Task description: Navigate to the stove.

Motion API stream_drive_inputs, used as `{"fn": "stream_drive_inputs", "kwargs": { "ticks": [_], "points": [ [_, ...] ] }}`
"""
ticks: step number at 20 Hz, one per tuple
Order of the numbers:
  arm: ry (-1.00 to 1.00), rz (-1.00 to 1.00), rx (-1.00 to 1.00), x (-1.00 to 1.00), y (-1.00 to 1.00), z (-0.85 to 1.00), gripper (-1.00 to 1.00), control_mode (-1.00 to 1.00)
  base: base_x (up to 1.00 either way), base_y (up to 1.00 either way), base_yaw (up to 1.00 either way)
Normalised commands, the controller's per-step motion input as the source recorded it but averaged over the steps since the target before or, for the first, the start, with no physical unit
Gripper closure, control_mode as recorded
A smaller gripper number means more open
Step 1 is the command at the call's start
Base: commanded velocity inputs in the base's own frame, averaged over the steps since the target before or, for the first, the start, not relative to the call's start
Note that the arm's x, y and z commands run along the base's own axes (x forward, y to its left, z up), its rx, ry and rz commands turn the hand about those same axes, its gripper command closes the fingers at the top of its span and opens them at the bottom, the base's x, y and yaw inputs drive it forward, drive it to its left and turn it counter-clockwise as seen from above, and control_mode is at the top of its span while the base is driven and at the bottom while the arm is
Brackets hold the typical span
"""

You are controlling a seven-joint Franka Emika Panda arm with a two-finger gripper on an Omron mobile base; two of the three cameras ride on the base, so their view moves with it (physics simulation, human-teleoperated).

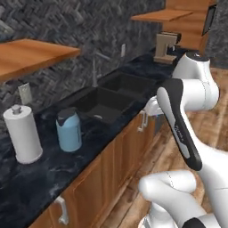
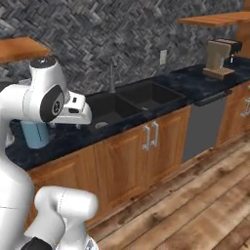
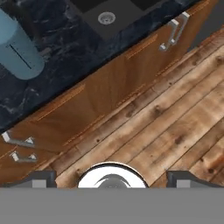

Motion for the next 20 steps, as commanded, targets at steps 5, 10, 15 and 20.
{"fn": "stream_drive_inputs", "kwargs": {
  "ticks": [5,10,15,20],
  "points": [
    [0.00,0.00,0.00,0.00,0.00,0.00,-1.00,1.00,-0.23,0.00,-0.82],
    [0.00,0.00,0.00,0.00,0.00,0.00,-1.00,1.00,-0.20,0.00,-0.68],
    [0.00,0.00,0.00,0.00,0.00,0.00,-1.00,1.00,-0.13,-0.03,-0.59],
    [0.00,0.00,0.00,0.00,0.00,0.00,-1.00,1.00,-0.10,-0.01,-0.57]
  ]
}}
